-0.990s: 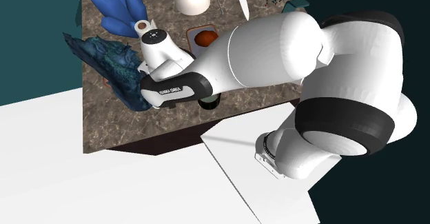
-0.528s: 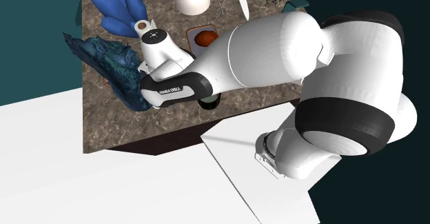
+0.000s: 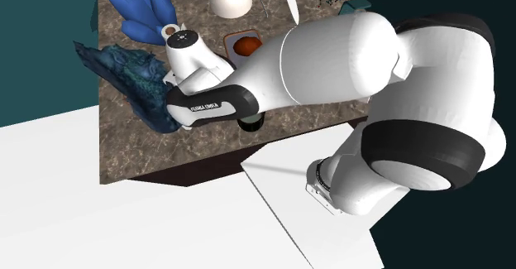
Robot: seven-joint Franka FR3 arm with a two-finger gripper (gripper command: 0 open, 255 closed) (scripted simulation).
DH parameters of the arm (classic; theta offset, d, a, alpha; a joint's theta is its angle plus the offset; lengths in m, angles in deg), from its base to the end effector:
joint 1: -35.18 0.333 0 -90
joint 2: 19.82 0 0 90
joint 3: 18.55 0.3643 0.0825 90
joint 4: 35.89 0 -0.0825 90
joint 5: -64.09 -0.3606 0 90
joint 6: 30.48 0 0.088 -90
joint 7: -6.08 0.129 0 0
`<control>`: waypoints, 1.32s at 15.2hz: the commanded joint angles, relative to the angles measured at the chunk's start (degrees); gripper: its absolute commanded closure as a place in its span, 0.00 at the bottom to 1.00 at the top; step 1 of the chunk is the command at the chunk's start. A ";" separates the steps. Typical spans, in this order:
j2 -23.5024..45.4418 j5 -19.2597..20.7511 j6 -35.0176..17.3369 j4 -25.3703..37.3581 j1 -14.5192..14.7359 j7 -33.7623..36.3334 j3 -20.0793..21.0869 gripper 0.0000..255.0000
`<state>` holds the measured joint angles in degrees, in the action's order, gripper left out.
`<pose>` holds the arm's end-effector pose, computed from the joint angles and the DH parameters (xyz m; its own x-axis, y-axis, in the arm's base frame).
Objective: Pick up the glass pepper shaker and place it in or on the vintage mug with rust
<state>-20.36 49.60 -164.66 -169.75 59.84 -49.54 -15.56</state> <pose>0.4292 0.2337 0.3837 0.2929 0.9444 0.1493 0.9545 -0.2797 -0.1034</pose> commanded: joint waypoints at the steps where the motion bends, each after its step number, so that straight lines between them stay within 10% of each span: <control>1: -1.04 0.30 1.60 0.63 -0.05 0.40 -0.04 1.00; 20: -7.90 2.31 16.08 8.46 -0.48 3.48 -0.40 1.00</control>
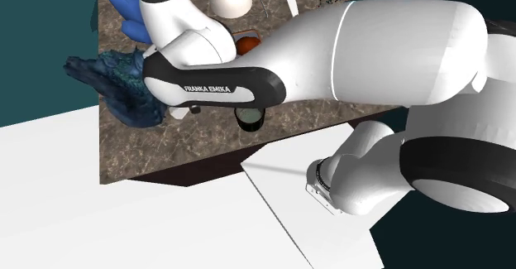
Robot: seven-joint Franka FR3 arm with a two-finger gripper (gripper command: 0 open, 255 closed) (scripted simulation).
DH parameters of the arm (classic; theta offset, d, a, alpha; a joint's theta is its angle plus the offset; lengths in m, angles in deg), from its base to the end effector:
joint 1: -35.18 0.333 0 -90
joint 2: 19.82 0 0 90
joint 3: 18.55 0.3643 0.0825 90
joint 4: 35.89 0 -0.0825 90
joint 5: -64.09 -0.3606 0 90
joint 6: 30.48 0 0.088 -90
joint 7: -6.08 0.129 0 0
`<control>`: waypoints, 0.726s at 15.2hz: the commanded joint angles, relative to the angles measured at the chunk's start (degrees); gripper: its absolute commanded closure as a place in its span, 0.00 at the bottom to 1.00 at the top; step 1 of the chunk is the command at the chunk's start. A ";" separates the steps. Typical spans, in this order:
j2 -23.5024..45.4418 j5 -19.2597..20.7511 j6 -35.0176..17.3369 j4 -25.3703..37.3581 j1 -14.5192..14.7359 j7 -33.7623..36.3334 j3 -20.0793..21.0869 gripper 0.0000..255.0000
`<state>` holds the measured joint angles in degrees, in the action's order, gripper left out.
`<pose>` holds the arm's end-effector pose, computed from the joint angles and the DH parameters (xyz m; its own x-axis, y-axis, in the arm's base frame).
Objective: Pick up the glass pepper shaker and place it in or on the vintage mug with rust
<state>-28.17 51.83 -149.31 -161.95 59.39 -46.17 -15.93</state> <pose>0.4191 0.2296 0.4848 0.2927 0.9444 0.1498 0.9546 -0.2795 -0.1029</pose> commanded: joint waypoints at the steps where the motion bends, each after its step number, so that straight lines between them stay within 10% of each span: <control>1: -0.34 0.16 1.50 1.19 -0.05 0.25 -0.05 1.00; 11: -5.67 0.73 7.79 1.93 -0.84 -0.24 -1.14 1.00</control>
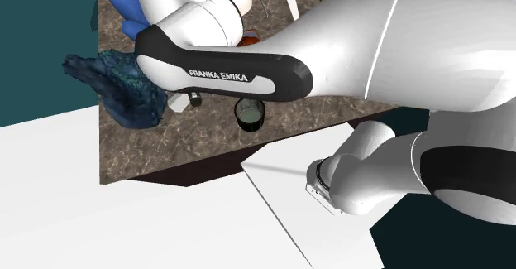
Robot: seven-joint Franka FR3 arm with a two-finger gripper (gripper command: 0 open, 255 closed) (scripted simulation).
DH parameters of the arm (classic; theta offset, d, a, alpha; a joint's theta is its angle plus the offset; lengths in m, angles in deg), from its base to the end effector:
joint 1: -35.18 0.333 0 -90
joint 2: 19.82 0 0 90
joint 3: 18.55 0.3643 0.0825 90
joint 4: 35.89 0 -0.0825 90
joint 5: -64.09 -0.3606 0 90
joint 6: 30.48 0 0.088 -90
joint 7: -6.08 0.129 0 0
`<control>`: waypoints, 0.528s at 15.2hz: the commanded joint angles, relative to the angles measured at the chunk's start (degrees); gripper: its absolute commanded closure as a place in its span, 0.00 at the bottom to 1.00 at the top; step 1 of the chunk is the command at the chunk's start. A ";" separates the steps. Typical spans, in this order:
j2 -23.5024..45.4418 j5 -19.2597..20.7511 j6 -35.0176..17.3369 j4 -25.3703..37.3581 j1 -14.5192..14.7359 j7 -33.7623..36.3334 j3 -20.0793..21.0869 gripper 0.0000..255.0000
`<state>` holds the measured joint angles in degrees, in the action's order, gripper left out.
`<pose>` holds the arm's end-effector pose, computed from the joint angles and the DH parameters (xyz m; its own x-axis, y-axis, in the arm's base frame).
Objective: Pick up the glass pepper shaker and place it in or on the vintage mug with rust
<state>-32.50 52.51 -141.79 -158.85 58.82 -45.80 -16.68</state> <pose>0.4056 0.2143 0.5330 0.2928 0.9444 0.1497 0.9546 -0.2796 -0.1029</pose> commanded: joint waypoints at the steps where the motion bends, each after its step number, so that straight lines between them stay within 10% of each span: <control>1: -3.27 0.14 0.49 -3.01 -0.61 -1.39 -0.89 1.00; 8: -16.58 2.16 3.59 -14.23 -3.43 -6.75 -4.97 1.00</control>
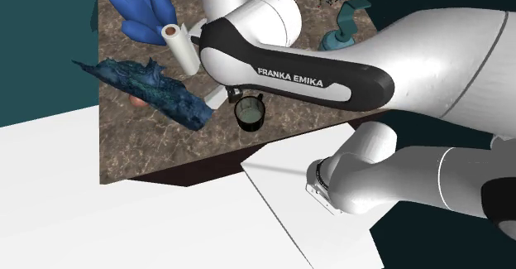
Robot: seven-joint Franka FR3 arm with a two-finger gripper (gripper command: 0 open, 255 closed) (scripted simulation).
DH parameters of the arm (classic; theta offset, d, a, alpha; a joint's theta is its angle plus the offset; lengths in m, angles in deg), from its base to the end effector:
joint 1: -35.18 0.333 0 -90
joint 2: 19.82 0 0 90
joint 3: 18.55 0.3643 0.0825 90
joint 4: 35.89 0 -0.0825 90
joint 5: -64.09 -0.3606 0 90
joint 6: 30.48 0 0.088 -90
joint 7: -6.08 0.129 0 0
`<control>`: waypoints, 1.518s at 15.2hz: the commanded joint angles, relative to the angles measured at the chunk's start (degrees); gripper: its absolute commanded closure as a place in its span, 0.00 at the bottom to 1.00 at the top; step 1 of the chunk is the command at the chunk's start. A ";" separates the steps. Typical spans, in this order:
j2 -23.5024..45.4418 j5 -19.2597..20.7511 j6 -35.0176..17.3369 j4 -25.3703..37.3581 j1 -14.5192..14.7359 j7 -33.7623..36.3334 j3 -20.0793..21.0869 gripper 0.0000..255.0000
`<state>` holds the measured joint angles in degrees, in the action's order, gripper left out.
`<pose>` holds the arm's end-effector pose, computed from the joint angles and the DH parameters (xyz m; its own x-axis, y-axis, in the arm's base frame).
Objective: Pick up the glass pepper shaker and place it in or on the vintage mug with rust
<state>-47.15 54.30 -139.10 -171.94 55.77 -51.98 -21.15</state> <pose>0.3403 0.1250 0.5292 0.2932 0.9442 0.1500 0.9545 -0.2801 -0.1026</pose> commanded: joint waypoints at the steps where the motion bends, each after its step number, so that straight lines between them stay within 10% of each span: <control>1: -3.79 0.86 1.55 -2.49 -0.88 -1.35 -1.16 1.00; 23: -6.10 1.74 -7.96 -14.82 -2.19 -5.37 -3.33 1.00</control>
<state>-53.25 56.05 -147.02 -186.71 53.59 -57.34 -24.48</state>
